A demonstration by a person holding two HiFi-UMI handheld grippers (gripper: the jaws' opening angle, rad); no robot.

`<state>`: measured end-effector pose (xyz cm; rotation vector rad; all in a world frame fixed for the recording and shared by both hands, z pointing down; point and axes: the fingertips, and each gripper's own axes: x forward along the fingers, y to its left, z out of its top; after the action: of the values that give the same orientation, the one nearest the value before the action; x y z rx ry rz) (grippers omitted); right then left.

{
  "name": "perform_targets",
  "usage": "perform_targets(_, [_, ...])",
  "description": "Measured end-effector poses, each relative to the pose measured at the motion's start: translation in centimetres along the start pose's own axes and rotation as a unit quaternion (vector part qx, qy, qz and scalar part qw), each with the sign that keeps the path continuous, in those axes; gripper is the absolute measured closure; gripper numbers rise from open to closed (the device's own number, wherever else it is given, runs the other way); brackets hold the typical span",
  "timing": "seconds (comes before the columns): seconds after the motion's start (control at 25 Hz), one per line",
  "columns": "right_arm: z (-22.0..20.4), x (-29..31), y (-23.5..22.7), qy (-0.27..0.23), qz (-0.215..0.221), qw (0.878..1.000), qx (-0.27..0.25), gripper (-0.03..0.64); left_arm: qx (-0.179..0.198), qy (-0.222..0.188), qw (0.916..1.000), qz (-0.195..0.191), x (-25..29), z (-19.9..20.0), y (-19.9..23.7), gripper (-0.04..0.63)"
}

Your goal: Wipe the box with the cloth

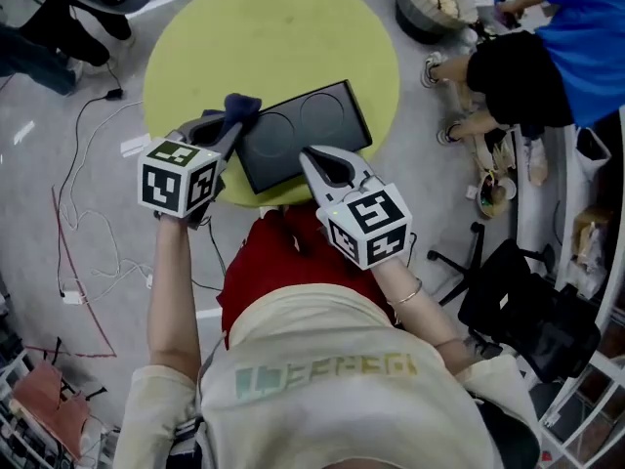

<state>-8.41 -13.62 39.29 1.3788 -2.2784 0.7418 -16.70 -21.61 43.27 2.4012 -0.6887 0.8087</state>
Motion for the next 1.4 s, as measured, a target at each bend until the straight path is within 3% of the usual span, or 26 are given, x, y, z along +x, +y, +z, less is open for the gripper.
perform_targets(0.2, [-0.2,-3.4,-2.4,-0.013,-0.008,1.0,0.002,0.577,-0.011,-0.039,0.9978,0.053,-1.5,2.1,-1.5,0.532])
perform_targets(0.4, [0.0,-5.7,-5.8,-0.025,-0.005,1.0,0.003,0.578,-0.008,-0.061,0.9966,0.055,-0.4,5.1,-5.3,0.532])
perform_targets(0.56, [0.2,-8.1,-10.0,-0.032,-0.007,0.999,0.009,0.578,0.003,-0.069,0.9968,0.039,2.9,8.2,-10.1,0.532])
perform_targets(0.76, [0.0,-8.4,-13.9,-0.034,0.003,0.999,0.03,0.578,-0.007,-0.079,0.9969,-0.006,8.2,11.6,-14.8,0.532])
perform_targets(1.0, [-0.7,-9.4,-17.1,-0.023,0.015,0.999,0.041,0.578,-0.048,-0.092,0.9935,-0.045,14.0,14.0,-18.9,0.532])
perform_targets(1.12, [-0.8,-9.6,-18.0,-0.016,0.021,0.999,0.041,0.577,-0.065,-0.081,0.9943,-0.022,15.9,13.5,-18.5,0.532])
perform_targets(1.4, [-1.7,-8.0,-17.2,0.015,0.05,0.998,0.024,0.578,-0.06,-0.054,0.9948,0.063,15.9,10.1,-14.6,0.532])
